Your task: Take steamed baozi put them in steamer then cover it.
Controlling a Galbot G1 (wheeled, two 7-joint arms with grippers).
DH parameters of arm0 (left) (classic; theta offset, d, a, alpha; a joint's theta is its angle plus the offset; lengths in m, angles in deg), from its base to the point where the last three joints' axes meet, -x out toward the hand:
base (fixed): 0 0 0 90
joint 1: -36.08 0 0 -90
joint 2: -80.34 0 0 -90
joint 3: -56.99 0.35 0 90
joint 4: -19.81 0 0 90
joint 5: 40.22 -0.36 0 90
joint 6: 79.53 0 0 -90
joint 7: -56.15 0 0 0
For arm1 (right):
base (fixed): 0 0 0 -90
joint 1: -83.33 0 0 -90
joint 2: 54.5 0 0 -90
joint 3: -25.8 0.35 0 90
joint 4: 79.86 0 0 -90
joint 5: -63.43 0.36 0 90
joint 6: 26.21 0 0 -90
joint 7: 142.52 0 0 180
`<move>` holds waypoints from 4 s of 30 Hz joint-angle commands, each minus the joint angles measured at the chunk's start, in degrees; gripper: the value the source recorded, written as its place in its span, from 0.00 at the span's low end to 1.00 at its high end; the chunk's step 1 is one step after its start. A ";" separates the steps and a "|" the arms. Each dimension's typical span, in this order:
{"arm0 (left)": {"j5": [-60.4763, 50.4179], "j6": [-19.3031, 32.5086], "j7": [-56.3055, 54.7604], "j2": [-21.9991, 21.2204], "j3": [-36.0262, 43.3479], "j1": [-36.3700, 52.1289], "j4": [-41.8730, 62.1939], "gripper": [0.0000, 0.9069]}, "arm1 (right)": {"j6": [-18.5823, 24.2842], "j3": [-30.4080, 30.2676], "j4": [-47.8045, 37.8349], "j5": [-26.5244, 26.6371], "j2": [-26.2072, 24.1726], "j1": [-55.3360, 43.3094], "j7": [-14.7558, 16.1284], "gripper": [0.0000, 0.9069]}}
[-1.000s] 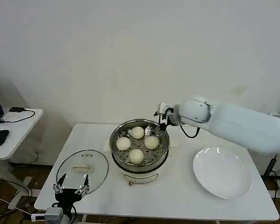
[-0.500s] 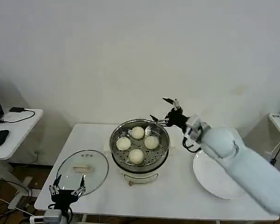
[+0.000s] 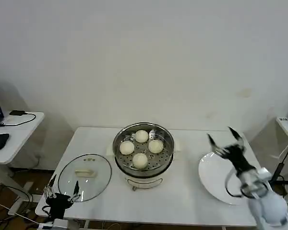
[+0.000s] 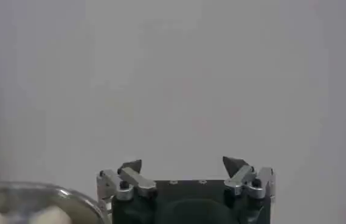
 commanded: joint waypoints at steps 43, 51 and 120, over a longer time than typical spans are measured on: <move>-42.56 4.02 1.64 8.51 11.22 22.37 28.79 1.00 | 4.56 18.98 3.85 -1.26 14.04 17.32 -0.48 1.00; -42.47 3.78 1.90 8.99 11.72 24.44 29.73 1.00 | 4.71 19.44 3.69 -1.18 14.34 17.66 -0.46 1.00; -27.90 -14.12 6.42 18.13 5.15 20.05 2.24 0.00 | 5.95 18.47 3.38 -8.85 14.82 15.39 -0.13 1.00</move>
